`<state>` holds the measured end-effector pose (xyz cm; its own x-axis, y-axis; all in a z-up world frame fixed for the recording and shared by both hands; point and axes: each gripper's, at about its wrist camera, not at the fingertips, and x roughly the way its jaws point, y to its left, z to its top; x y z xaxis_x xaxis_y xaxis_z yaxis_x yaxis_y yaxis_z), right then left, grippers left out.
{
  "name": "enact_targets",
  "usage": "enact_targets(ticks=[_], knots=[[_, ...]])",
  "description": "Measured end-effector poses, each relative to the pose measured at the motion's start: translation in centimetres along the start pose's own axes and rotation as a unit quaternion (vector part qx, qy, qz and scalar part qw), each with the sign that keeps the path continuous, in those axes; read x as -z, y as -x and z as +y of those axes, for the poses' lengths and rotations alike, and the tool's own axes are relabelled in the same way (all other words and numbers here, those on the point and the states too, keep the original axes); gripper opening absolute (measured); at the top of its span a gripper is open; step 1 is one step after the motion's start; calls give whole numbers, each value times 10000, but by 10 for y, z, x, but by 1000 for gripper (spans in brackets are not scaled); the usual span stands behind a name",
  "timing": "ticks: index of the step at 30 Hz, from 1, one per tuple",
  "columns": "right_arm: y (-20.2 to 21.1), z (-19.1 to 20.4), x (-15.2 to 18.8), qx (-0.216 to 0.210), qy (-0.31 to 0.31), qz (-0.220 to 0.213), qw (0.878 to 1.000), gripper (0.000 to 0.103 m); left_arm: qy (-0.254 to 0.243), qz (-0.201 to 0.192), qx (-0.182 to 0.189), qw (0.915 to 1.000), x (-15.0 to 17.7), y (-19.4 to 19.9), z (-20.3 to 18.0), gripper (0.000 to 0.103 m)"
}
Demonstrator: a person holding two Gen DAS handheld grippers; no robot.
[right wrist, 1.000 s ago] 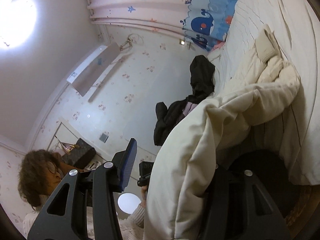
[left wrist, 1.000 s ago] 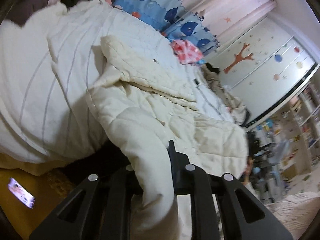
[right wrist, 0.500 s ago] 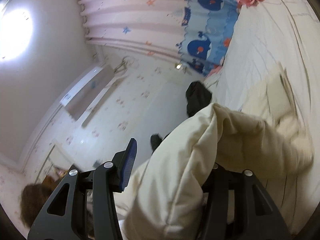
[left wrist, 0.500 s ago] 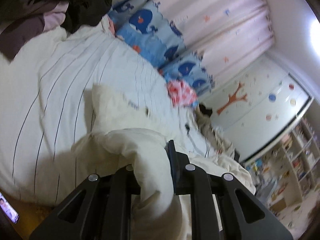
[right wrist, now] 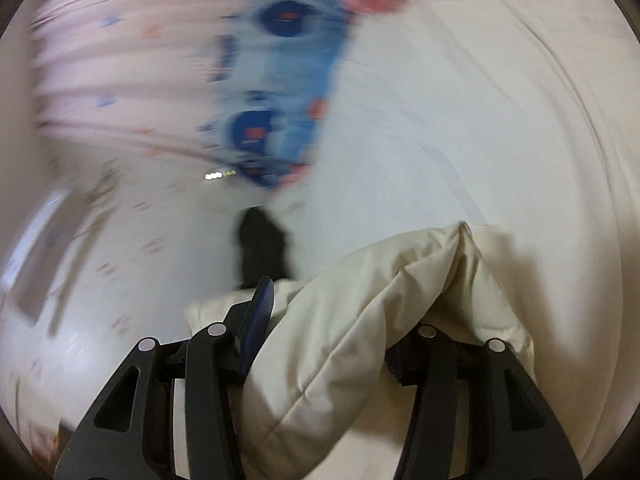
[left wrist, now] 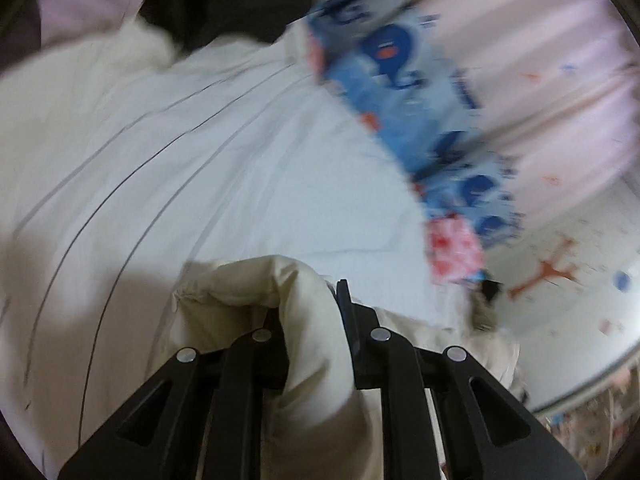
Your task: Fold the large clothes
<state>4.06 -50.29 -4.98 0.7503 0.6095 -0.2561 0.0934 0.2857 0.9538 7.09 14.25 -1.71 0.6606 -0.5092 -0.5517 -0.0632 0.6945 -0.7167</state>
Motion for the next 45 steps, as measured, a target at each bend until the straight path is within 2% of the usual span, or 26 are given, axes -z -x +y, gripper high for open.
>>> enact_targets(ticks=[1, 3, 5, 7, 9, 12, 15, 16, 18, 20, 22, 23, 24, 25, 26, 27, 28, 30, 32, 35, 37, 39, 41, 42, 43, 45], knots=[[-14, -18, -3, 174, -209, 47, 9996, 45, 60, 143, -332, 9993, 2, -25, 15, 16], [-23, -33, -5, 49, -392, 81, 9992, 46, 237, 343, -545, 9976, 9, -48, 34, 17], [-23, -35, -7, -150, -445, 179, 9987, 54, 419, 437, -461, 9971, 13, -54, 48, 18], [-17, -31, -10, -421, -515, 249, 9975, 79, 413, 501, -385, 9972, 13, -47, 47, 18], [2, -25, -12, -542, -584, 91, 9968, 97, 286, 565, -358, 9974, 10, -34, 37, 25], [32, 2, -15, -507, -351, -411, 9973, 97, 247, 376, -11, 9990, -4, -5, 13, 37], [43, 50, -10, 158, 667, -500, 9964, 97, 82, 82, 121, 9999, -10, 16, -22, 48], [32, 70, -7, 480, 1089, -440, 9919, 97, -8, 13, 70, 10000, -10, 16, -31, 50], [11, 92, -1, 951, 1449, -342, 9843, 97, -52, -159, 60, 9998, -12, 11, -50, 56], [-20, 106, 5, 1419, 1762, -270, 9737, 97, 347, -197, 284, 9988, -19, 0, -48, 79], [-56, 117, 8, 1827, 2212, -266, 9576, 97, 1019, -5, 207, 9946, -25, -19, -27, 87], [-69, 115, 16, 2061, 2476, -260, 9463, 97, 1421, 327, 51, 9893, -28, -37, -9, 88], [-90, 112, 20, 2421, 2838, -209, 9276, 97, 1662, 621, -47, 9841, -27, -46, 8, 88], [-107, 102, 26, 2697, 3059, -97, 9130, 97, 1842, 704, -138, 9803, -27, -50, 19, 88], [-131, 80, 32, 3106, 3189, 220, 8952, 97, 1962, 589, -189, 9786, -24, -44, 36, 88], [-147, 54, 38, 3332, 3059, 596, 8899, 97, 1941, 560, -92, 9793, -24, -39, 42, 88], [-154, 37, 42, 3379, 2939, 753, 8909, 97, 1970, 518, 111, 9790, -24, -32, 49, 88], [-146, 37, 45, 3250, 2917, 549, 8979, 96, 2015, 181, 362, 9786, -28, -9, 57, 88], [-146, 47, 44, 3372, 2901, 553, 8939, 96, 1535, -506, 386, 9861, -37, 18, 42, 91], [-151, 82, 49, 3448, 3402, 211, 8746, 96, 834, -925, 328, 9917, -39, 23, 1, 95], [-164, 96, 49, 3446, 3615, 93, 8663, 96, -187, -913, -32, 9956, -28, 0, -44, 95], [-183, 95, 49, 3588, 3737, 200, 8551, 96, -1056, -794, -431, 9903, -11, -35, -75, 95], [-214, 70, 47, 4060, 3901, 539, 8247, 96, -1737, -540, -903, 9792, 9, -85, -89, 95], [-225, 51, 47, 4176, 3792, 787, 8220, 96, -1853, -453, -1121, 9752, 13, -101, -87, 95], [-227, 33, 44, 4086, 3539, 929, 8362, 96, -1884, -276, -1403, 9716, 21, -124, -75, 95], [-216, 23, 40, 3833, 3330, 863, 8572, 96, -1698, -80, -1667, 9712, 30, -144, -51, 94]])
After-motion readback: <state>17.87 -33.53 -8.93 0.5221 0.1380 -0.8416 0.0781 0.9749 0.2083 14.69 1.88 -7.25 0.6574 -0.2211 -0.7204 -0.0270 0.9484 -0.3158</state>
